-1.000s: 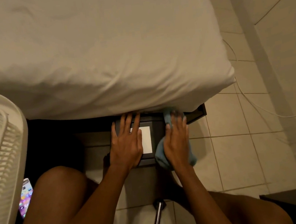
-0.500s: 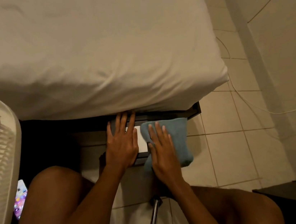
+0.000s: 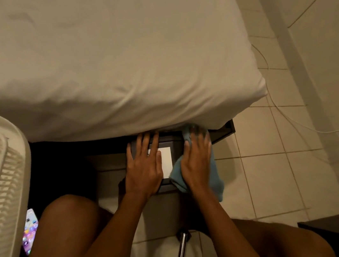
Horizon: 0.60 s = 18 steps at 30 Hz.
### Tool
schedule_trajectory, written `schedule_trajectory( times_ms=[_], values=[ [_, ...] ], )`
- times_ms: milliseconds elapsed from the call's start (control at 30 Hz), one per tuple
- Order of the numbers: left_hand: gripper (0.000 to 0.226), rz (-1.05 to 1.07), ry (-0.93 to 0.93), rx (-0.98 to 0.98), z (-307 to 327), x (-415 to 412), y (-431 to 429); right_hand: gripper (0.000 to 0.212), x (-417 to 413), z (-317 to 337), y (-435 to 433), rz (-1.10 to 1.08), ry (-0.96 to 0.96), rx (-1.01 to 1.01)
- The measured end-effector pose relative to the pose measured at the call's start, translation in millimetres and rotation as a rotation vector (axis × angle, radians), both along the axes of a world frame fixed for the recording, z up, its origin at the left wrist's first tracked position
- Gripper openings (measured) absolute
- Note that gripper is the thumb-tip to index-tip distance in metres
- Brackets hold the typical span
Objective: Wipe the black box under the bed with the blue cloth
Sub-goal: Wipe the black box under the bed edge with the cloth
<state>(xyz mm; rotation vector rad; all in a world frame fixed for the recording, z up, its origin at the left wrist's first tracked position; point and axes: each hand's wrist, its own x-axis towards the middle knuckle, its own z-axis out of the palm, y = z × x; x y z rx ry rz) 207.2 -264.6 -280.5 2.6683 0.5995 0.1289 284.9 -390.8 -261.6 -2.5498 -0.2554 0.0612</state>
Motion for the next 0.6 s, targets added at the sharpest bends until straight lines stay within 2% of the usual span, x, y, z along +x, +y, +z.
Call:
schedule_trajectory(
  times_ms=[133,200,333,400,500,600],
  values=[
    [0.055,-0.001,0.001,-0.016,2,-2,0,0.053,-40,2,-11,0.415,0.004,-0.068],
    [0.055,0.004,0.001,-0.024,3,0,-1,0.053,-28,0,-30,0.393,0.025,-0.046],
    [0.056,0.001,0.018,-0.028,2,0,0,0.056,3,8,-5,0.132,0.014,0.001],
    [0.056,0.001,0.023,-0.038,2,-1,0,0.057,-21,8,-5,0.232,0.057,0.042],
    [0.056,0.0,0.02,-0.017,3,-1,-1,0.057,-39,0,-29,0.442,0.04,-0.025],
    [0.056,0.003,0.017,-0.024,4,1,-2,0.053,-2,-3,-27,0.292,0.045,-0.001]
  ],
)
